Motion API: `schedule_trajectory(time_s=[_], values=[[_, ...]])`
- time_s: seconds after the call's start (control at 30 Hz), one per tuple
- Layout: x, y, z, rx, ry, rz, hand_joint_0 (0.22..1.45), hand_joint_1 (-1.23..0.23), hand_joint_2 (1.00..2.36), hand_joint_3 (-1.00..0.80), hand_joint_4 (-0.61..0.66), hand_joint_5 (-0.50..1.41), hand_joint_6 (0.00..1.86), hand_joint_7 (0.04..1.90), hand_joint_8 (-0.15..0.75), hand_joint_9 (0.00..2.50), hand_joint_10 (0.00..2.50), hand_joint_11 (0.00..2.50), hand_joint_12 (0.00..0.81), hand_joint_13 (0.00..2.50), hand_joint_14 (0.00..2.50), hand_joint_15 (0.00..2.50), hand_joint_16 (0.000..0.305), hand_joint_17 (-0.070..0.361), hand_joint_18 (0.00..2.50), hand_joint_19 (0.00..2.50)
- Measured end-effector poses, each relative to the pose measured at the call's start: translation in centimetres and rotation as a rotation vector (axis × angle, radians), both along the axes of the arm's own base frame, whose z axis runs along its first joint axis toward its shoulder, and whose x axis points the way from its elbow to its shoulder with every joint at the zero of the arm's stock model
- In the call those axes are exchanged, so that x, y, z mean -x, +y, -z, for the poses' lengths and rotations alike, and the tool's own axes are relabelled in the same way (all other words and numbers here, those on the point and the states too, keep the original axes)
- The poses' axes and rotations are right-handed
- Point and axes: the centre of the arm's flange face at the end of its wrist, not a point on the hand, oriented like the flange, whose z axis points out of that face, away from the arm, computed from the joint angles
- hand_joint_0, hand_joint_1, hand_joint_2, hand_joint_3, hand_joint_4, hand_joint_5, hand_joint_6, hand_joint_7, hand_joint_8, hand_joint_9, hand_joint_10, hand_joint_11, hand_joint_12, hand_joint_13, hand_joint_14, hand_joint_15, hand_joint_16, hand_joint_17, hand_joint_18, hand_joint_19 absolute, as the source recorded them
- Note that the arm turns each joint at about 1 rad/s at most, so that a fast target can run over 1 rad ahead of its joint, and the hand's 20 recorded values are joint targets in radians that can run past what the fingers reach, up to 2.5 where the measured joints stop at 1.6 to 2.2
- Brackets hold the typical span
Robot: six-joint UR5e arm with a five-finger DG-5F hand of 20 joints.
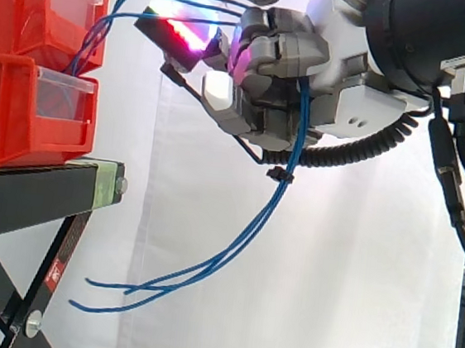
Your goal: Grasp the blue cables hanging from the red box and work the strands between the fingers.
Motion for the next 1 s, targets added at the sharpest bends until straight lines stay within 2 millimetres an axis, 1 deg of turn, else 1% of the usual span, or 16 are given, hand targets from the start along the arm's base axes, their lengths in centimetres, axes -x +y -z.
schedule_trajectory(time_s=[0.1,0.13,0.17,0.23,0.37,0.53,0.57,0.63,0.8,0.97,1.0], values=[[0.0,-0.02,0.0,-0.001,-0.001,0.0,0.79,-0.76,1.0,-0.94,0.25,-0.26,1.52,1.21,0.524,1.95,2.5,2.5,0.623,1.99,2.5,1.61,0.246,0.185,2.5,0.58],[0.0,-0.01,0.0,-0.002,-0.002,0.0,0.79,-0.77,1.0,-0.97,0.26,-0.29,1.49,1.19,0.524,1.95,2.5,2.5,0.623,1.99,2.5,1.61,0.246,0.185,2.5,0.58],[0.0,-0.01,0.01,-0.003,-0.003,0.0,0.77,-0.79,1.0,-1.0,0.27,-0.29,1.49,1.18,0.524,1.95,2.5,2.5,0.623,1.99,2.5,1.61,0.246,0.185,2.5,0.58],[0.0,-0.01,0.0,-0.005,-0.006,0.001,0.73,-0.79,1.0,-1.0,0.28,-0.32,1.45,1.16,0.524,1.95,2.5,2.5,0.623,1.99,2.5,1.61,0.246,0.185,2.5,0.58],[0.0,0.0,0.01,-0.005,-0.006,0.001,0.73,-0.79,1.0,-1.0,0.29,-0.33,1.41,1.14,0.524,1.95,2.5,2.5,0.623,1.99,2.5,1.61,0.246,0.185,2.5,0.58],[0.02,-0.02,-0.02,-0.003,-0.006,0.003,0.65,-0.78,1.0,-1.0,0.31,-0.35,1.35,1.09,0.524,1.95,2.5,2.5,0.623,1.99,2.5,1.61,0.246,0.185,2.5,0.58],[0.02,-0.02,-0.02,-0.003,-0.005,0.003,0.65,-0.78,1.0,-1.0,0.32,-0.35,1.34,1.1,0.524,1.95,2.5,2.5,0.623,1.99,2.5,1.61,0.246,0.185,2.5,0.58],[0.02,-0.01,-0.01,-0.003,-0.005,0.003,0.61,-0.76,1.0,-1.0,0.33,-0.35,1.35,1.07,0.524,1.95,2.5,2.5,0.623,1.99,2.5,1.61,0.246,0.185,2.5,0.58],[0.0,0.01,0.0,-0.003,-0.004,0.001,0.59,-0.75,1.0,-1.0,0.34,-0.36,1.32,1.06,0.524,1.95,2.5,2.5,0.623,1.99,2.5,1.61,0.246,0.185,2.5,0.58],[-0.01,0.01,0.04,-0.001,-0.001,0.0,0.56,-0.78,1.0,-1.0,0.34,-0.38,1.17,1.05,0.524,1.95,2.5,2.5,0.623,1.99,2.5,1.61,0.246,0.185,2.5,0.58],[-0.01,0.01,0.05,0.001,0.001,0.0,0.55,-0.8,1.0,-1.0,0.36,-0.36,1.09,1.03,0.524,1.95,2.5,2.5,0.623,1.99,2.5,1.61,0.246,0.185,2.5,0.58]])
